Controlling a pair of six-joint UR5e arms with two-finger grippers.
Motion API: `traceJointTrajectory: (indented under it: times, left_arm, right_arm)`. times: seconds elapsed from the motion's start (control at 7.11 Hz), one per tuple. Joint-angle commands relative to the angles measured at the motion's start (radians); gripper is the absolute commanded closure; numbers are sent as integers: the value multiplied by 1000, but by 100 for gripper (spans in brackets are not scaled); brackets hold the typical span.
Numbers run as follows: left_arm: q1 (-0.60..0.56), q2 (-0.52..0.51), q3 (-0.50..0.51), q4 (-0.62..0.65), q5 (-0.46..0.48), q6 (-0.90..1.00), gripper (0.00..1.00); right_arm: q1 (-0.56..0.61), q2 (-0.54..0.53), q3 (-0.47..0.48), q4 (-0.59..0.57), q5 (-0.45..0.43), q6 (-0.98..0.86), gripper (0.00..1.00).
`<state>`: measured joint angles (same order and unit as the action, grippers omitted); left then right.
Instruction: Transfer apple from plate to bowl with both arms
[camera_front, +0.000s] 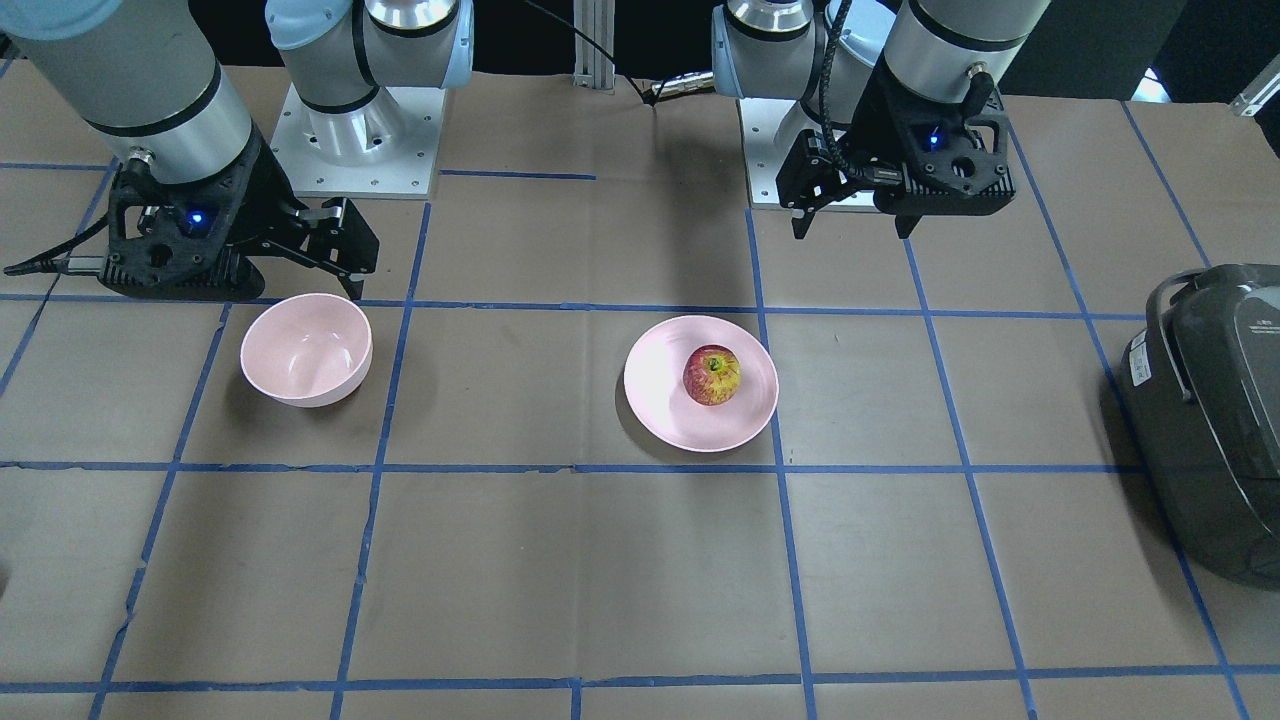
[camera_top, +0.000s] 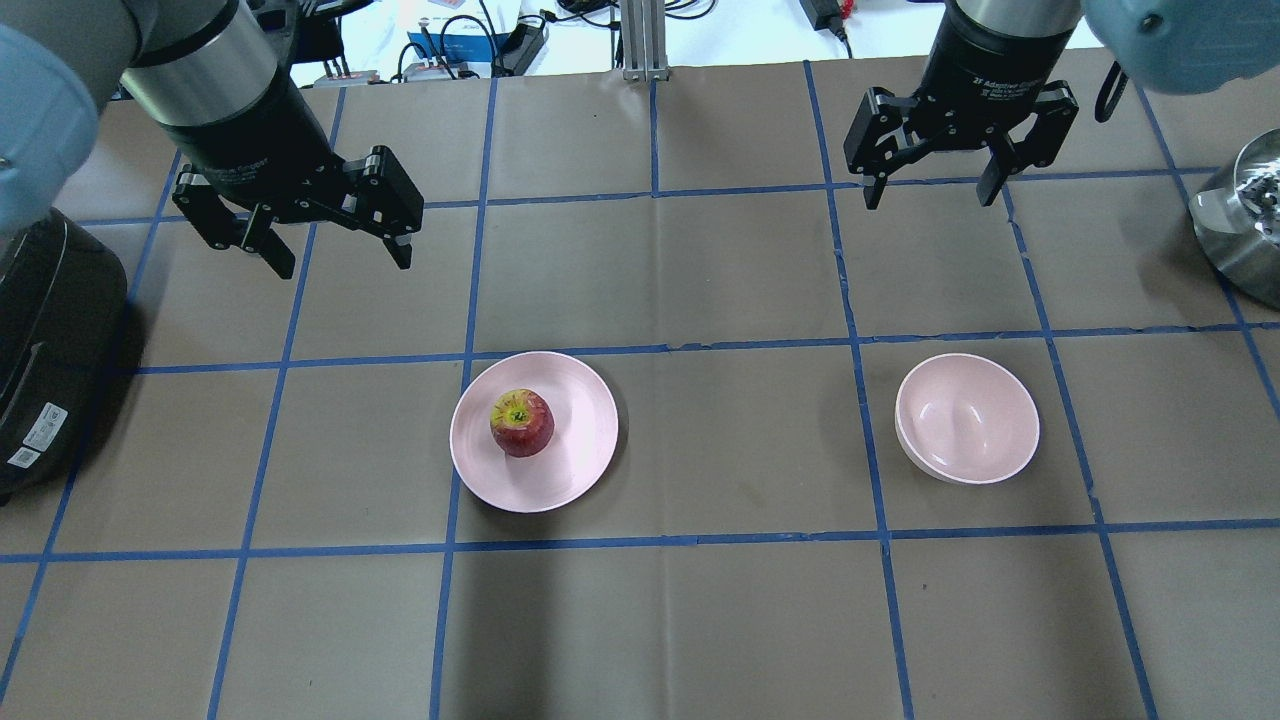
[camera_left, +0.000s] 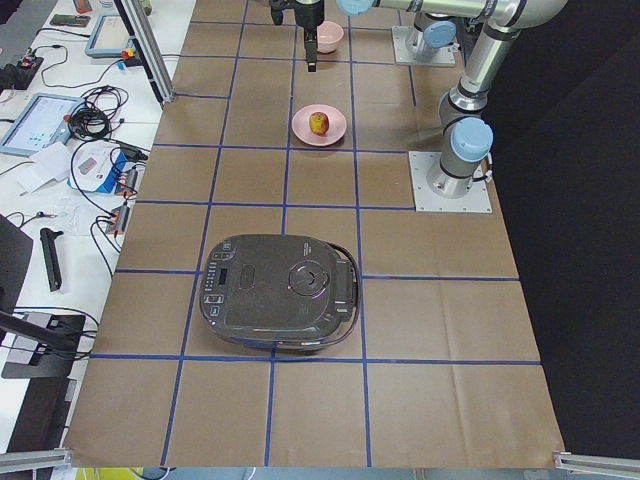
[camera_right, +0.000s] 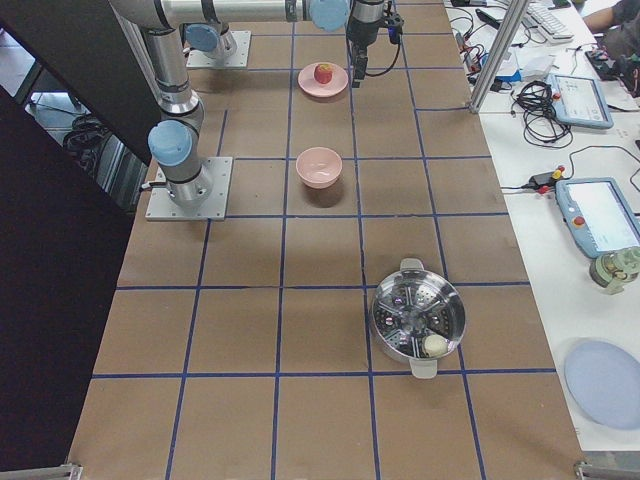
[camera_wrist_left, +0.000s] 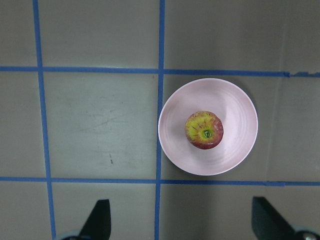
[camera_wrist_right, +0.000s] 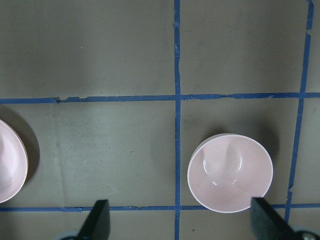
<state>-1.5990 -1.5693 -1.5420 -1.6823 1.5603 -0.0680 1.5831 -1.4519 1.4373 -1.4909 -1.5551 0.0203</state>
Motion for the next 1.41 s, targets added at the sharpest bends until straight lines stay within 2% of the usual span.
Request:
traceJointTrajectory:
  times: [0.0,0.28,0.56,0.84,0.98,1.27]
  left_arm:
    - [-7,-32,-117,41,0,-25,0]
    - [-10,-90,-257,256,-3,-109,0]
    - [-105,-234,-288,494,1,-191,0]
    - [-139,-256,-344,535,12,-168,0]
    - [-139,-256,-372,555,12,-135,0]
    - [-139,-284,-397,569,6,-147,0]
  right_arm:
    - [0,-1,0,0,3,1,0]
    - [-2,1,0,4,3,-3,0]
    - [-33,2,50,-3,-2,-61,0]
    - [-169,10,150,-20,1,-178,0]
    - [-243,14,243,-113,3,-259,0]
    - [-291,22,452,-331,3,-321,0]
